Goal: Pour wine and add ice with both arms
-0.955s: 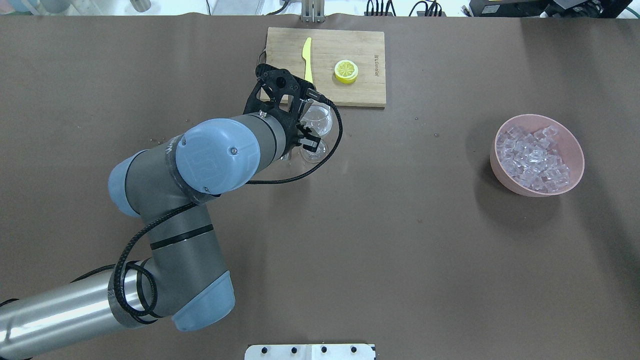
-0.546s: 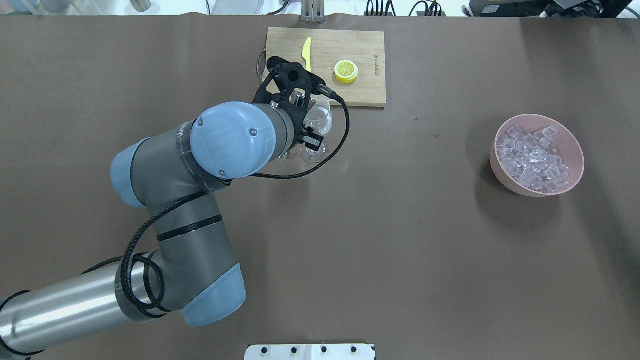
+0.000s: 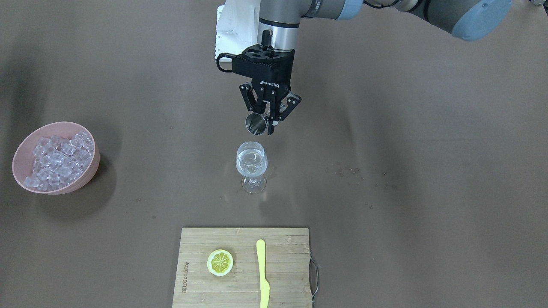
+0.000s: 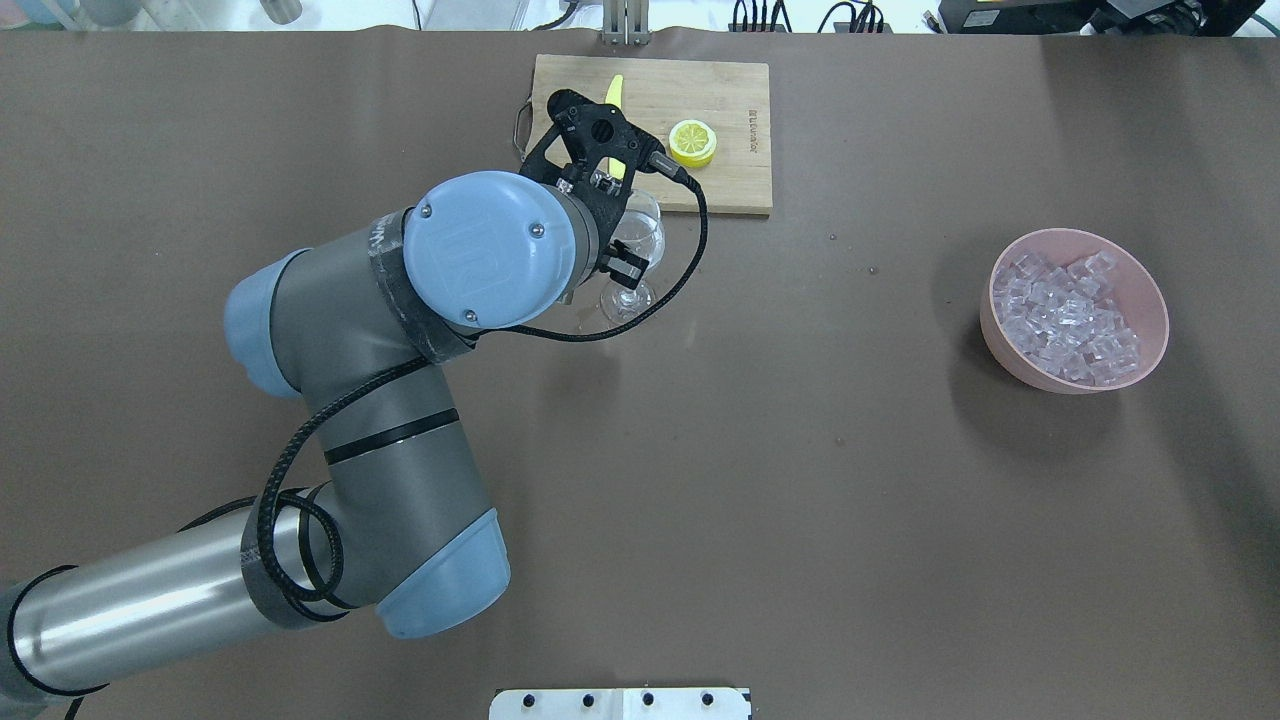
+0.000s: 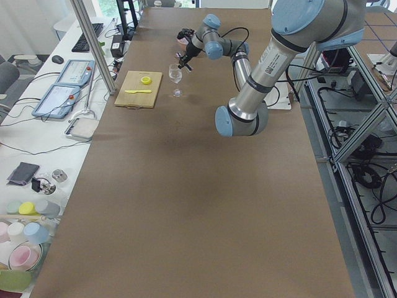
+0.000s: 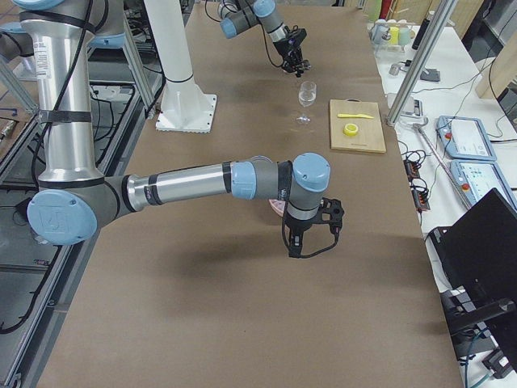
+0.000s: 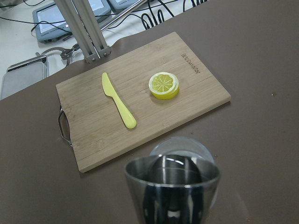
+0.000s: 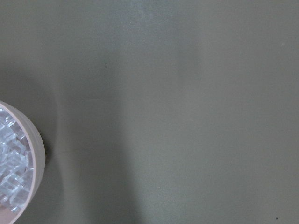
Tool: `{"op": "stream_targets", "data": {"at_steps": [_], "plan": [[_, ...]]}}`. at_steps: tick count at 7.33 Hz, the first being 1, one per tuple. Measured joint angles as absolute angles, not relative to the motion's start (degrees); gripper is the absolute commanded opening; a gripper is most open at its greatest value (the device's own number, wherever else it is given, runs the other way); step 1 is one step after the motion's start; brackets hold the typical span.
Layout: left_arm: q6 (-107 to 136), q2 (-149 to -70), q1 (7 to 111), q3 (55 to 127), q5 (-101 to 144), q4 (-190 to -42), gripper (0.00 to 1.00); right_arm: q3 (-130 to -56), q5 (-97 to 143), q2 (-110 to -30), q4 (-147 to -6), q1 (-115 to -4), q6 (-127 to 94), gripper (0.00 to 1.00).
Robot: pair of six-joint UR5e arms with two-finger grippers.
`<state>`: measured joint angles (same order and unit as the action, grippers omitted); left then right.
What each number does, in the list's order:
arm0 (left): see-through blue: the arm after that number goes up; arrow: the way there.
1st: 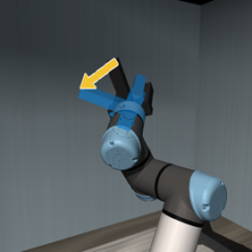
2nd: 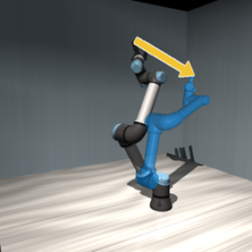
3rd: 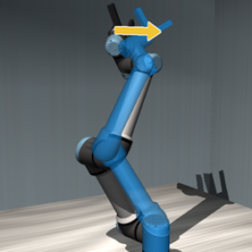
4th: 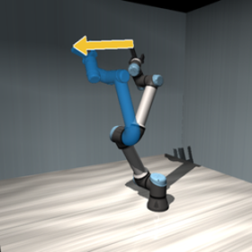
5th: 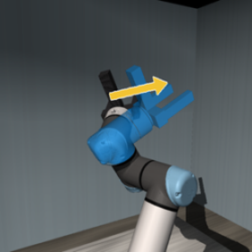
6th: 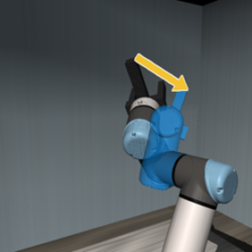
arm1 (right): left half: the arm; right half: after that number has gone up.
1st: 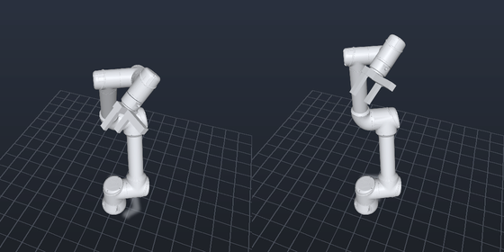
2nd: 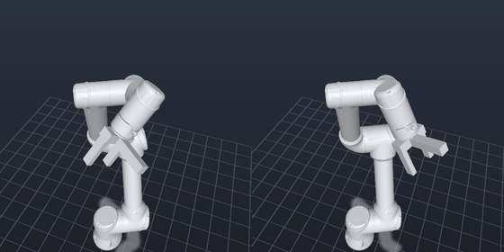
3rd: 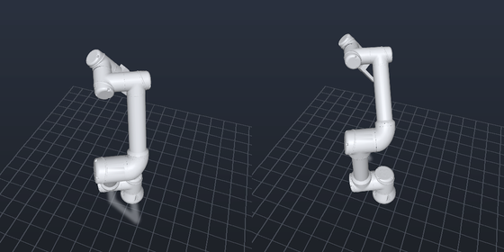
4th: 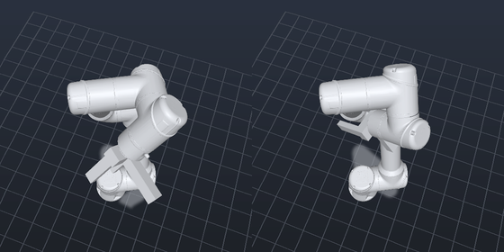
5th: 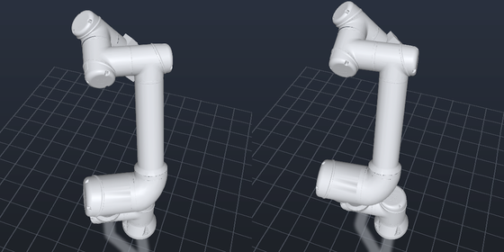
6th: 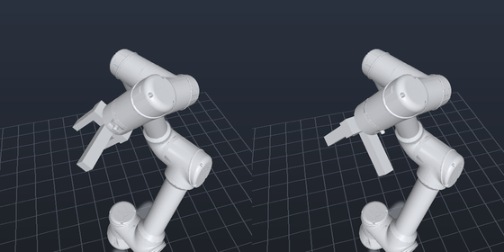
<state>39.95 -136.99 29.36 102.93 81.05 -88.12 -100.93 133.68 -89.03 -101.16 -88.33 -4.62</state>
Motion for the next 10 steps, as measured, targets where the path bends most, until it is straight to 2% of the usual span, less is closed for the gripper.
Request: {"op": "stream_targets", "data": {"at_steps": [10], "plan": [[29.3,-144.0,30.8,100.2,81.0,-71.0,0.0,-100.4,133.7,-89.0,-101.2,-88.3,-4.7,1.0]]}}
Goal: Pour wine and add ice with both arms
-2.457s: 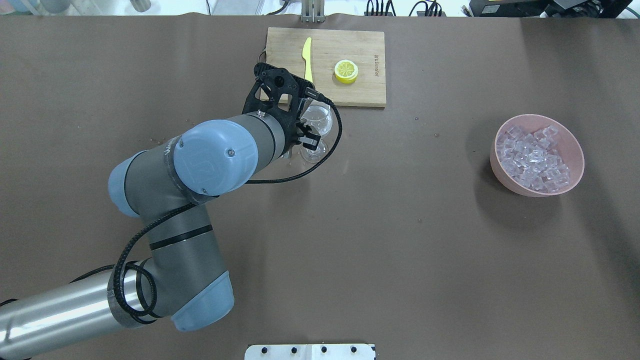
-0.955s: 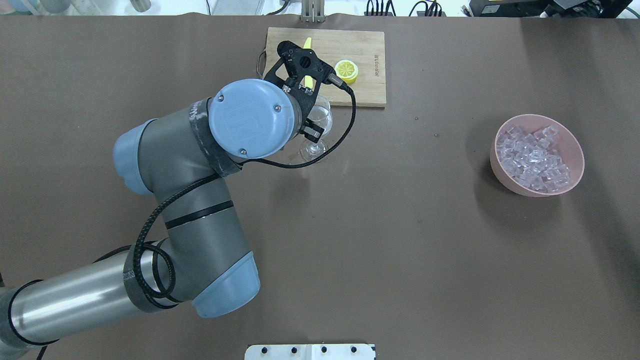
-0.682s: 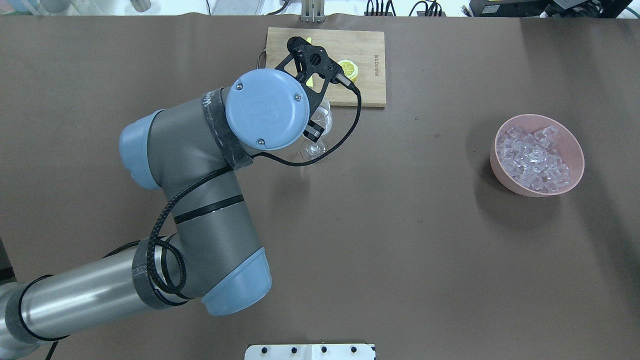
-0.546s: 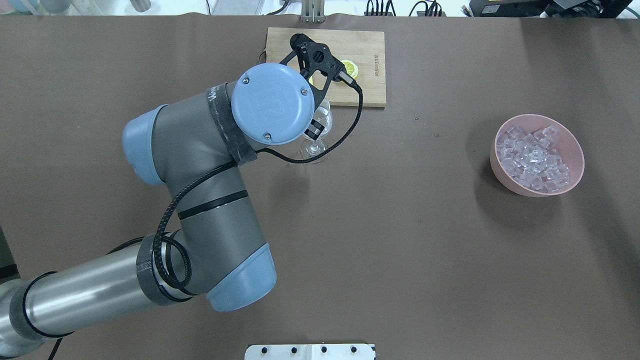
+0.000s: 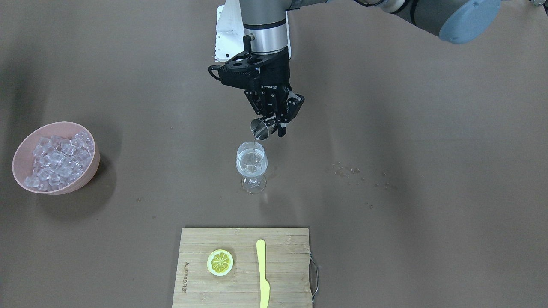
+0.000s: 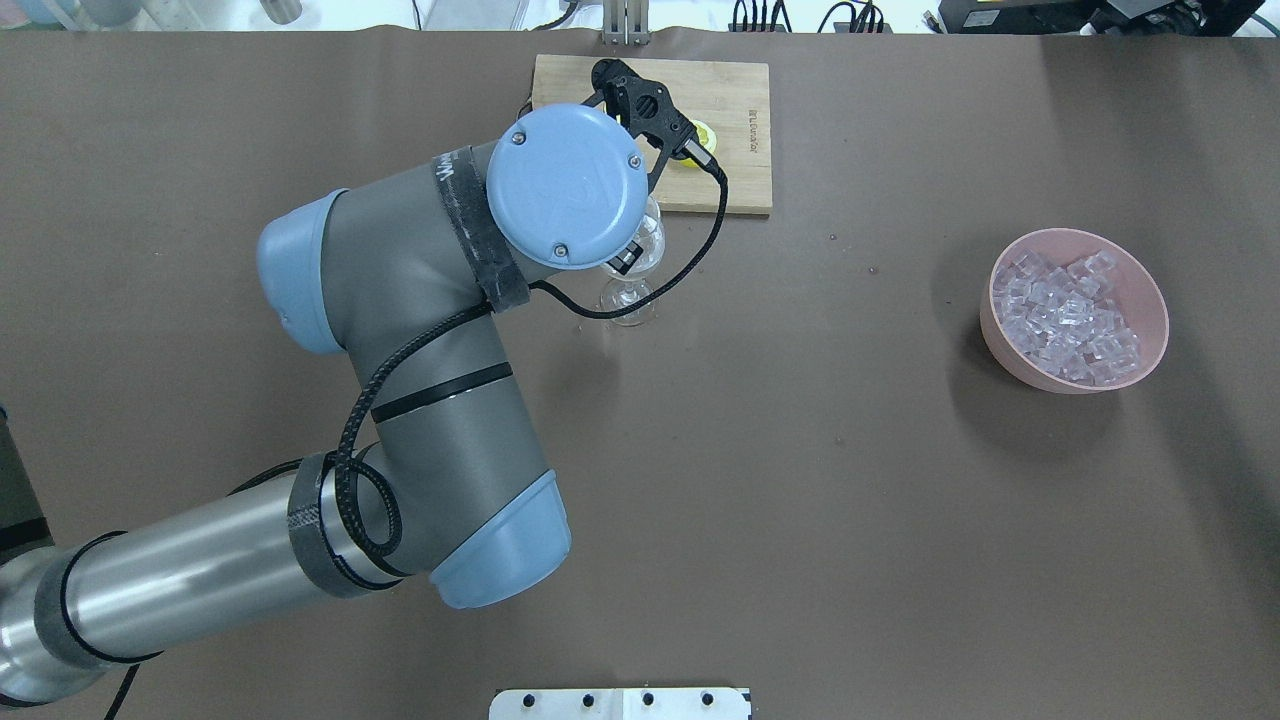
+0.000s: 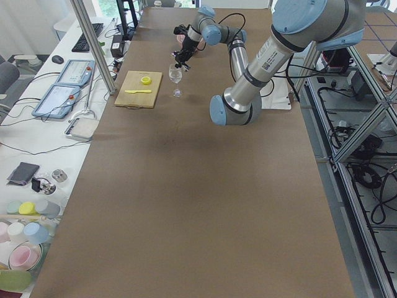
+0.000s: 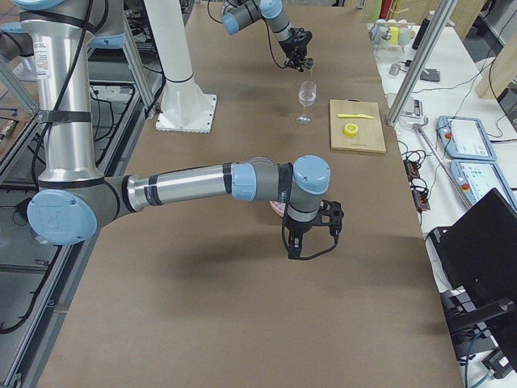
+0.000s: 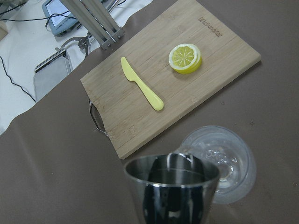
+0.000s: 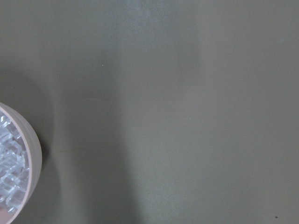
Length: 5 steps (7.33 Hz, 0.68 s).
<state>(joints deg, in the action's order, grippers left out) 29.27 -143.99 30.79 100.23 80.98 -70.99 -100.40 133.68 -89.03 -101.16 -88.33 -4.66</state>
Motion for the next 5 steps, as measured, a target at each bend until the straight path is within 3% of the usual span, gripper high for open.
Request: {"op": "stream_targets", "data": {"at_steps": [5], "plan": [[21.7,-149.9,31.6,95.2,80.7,-61.7,0.0,-100.3,134.5,-89.0,-101.2,-88.3,-4.7,1.0]]}}
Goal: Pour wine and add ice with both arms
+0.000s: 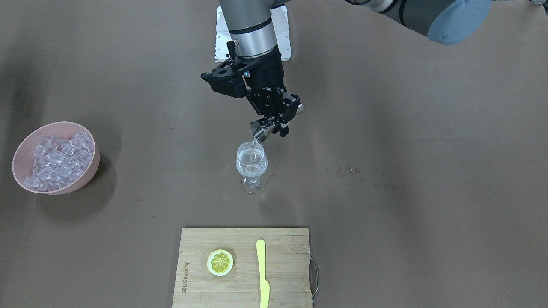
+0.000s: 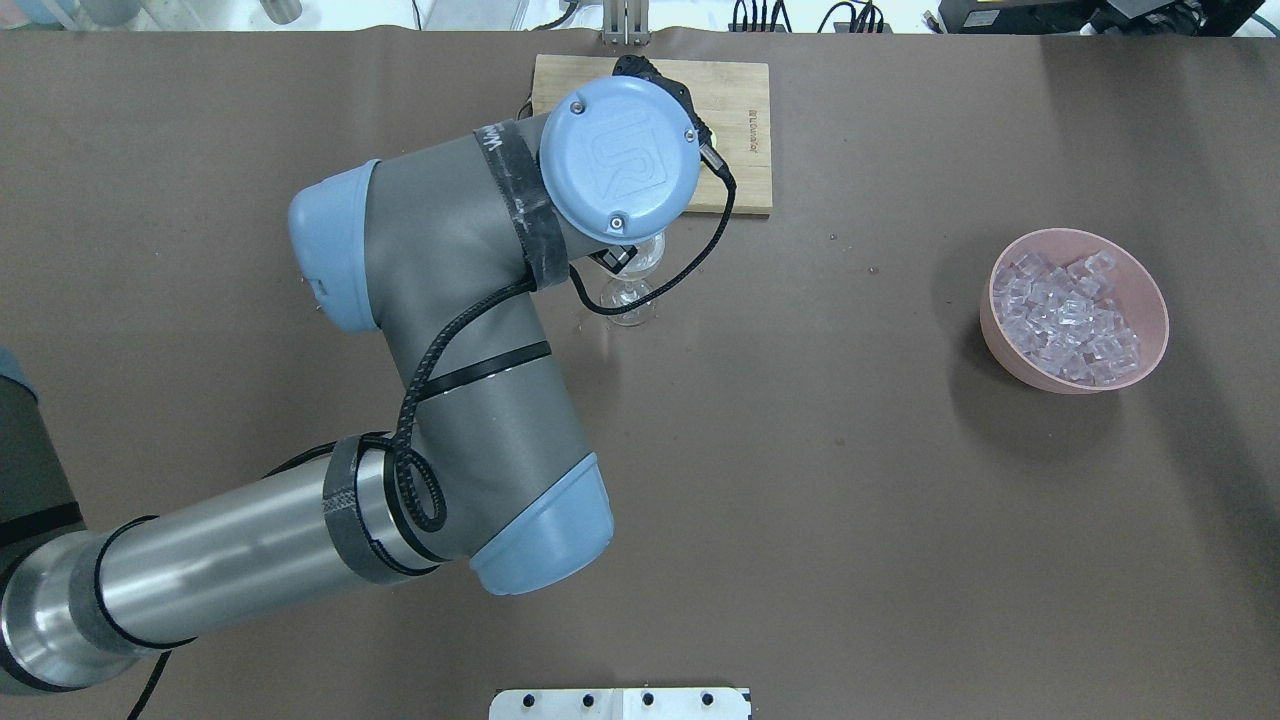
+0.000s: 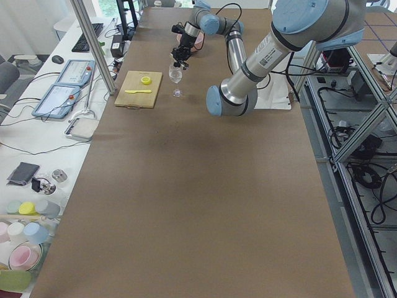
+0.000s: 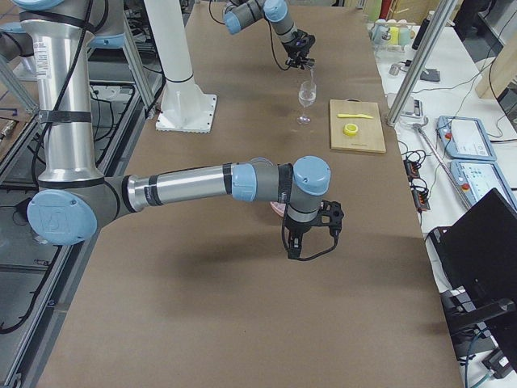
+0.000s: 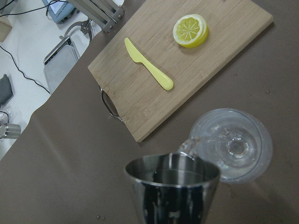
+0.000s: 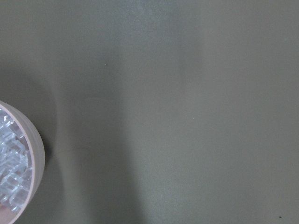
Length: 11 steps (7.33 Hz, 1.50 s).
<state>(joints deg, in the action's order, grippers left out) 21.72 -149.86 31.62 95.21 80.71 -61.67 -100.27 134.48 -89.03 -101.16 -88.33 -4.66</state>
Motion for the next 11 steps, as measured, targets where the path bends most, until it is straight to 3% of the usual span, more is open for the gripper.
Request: {"op": "stream_targets", "data": {"at_steps": [8,11], "plan": [[15.8,-154.8,32.2,90.8,78.8,-55.0,0.0,-100.3,134.7,-88.9,-101.2,-88.3,-4.7,1.0],[19.9,-149.5,34.8,98.9,79.1,-58.9,0.0,-100.3,134.7,-88.6,-101.2,-88.3,-4.7,1.0]]}}
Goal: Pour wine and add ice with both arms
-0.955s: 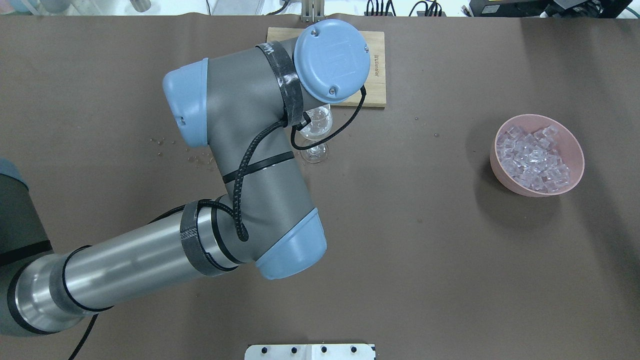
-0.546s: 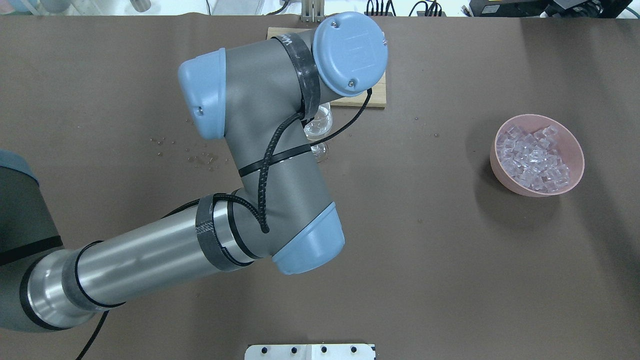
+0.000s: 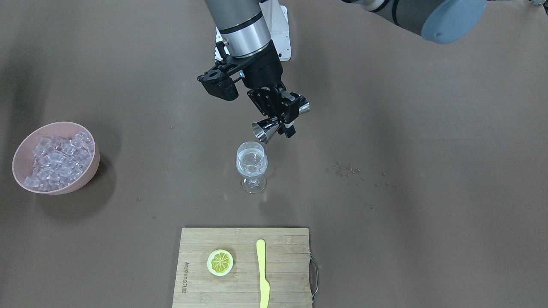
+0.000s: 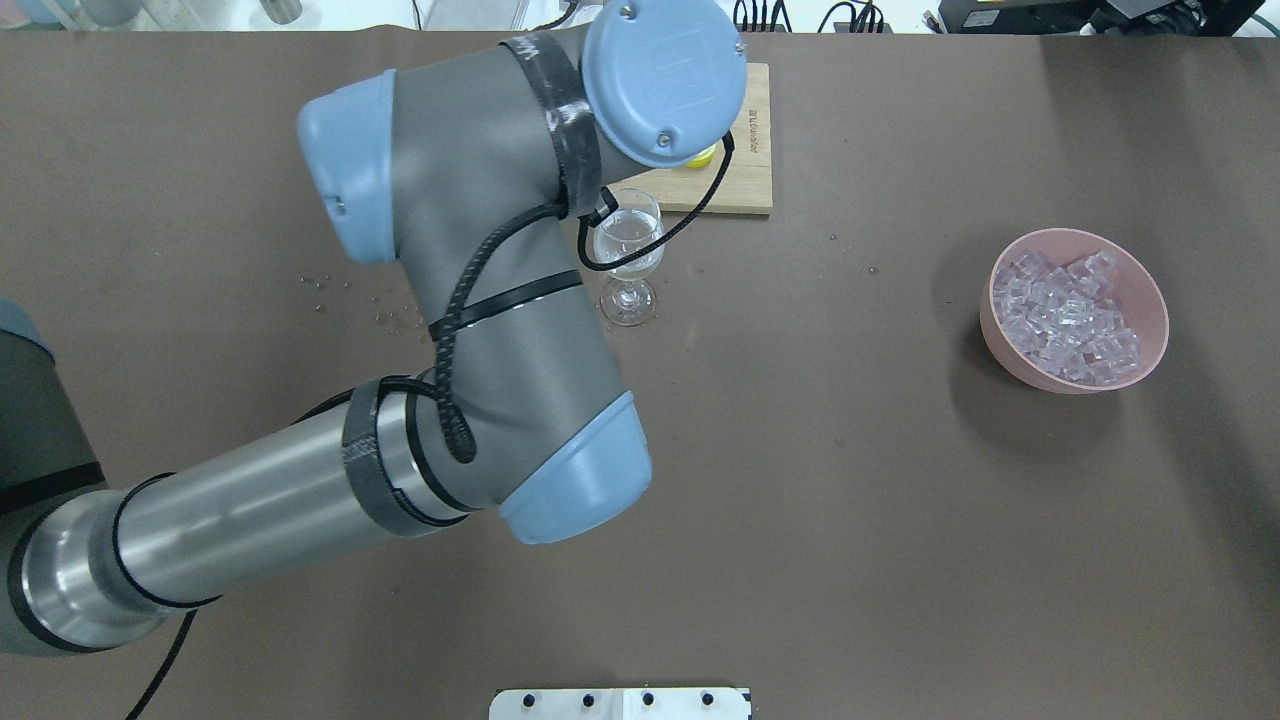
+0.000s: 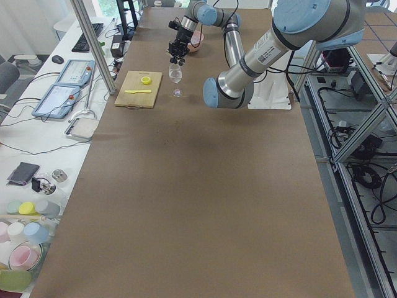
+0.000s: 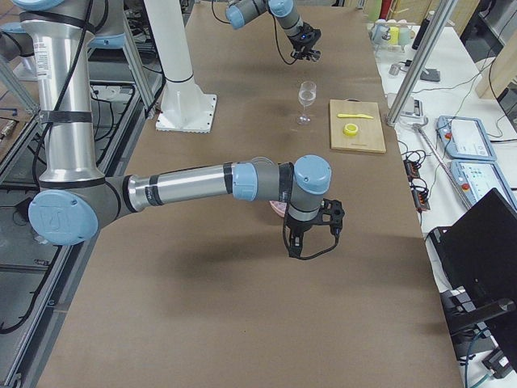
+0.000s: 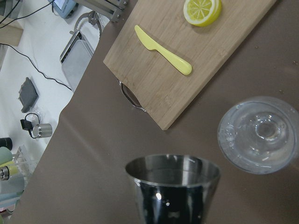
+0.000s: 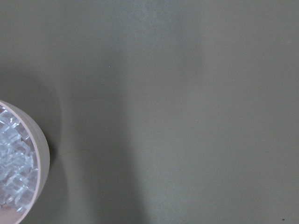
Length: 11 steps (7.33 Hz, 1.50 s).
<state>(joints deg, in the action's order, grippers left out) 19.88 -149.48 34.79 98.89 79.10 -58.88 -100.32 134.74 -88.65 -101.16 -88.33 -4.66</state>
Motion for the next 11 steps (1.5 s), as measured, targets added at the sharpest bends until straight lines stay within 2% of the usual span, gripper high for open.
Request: {"op": "stream_targets", "data": {"at_steps": [2,5,9,11], "plan": [[22.4,-141.9,39.8,104.5,80.8,-66.4,0.0,-100.5,134.8,-88.6,-101.1,-88.3,-4.6,1.0],[33.4,-131.9,47.2,107.2,81.9,-79.9,0.0,-100.9,134.9,-88.4,-101.1,-88.3,-4.6,1.0],[52.3,-117.6,50.4,105.1,78.9,-103.7,0.0,-101.4,135.0,-87.8,-101.1,-88.3,-4.7,1.0],[56.6,-112.3,50.5,102.2,75.3,-114.2,0.0,-105.2,135.3,-88.0,-101.1,-87.7,-6.0,1.0]]}}
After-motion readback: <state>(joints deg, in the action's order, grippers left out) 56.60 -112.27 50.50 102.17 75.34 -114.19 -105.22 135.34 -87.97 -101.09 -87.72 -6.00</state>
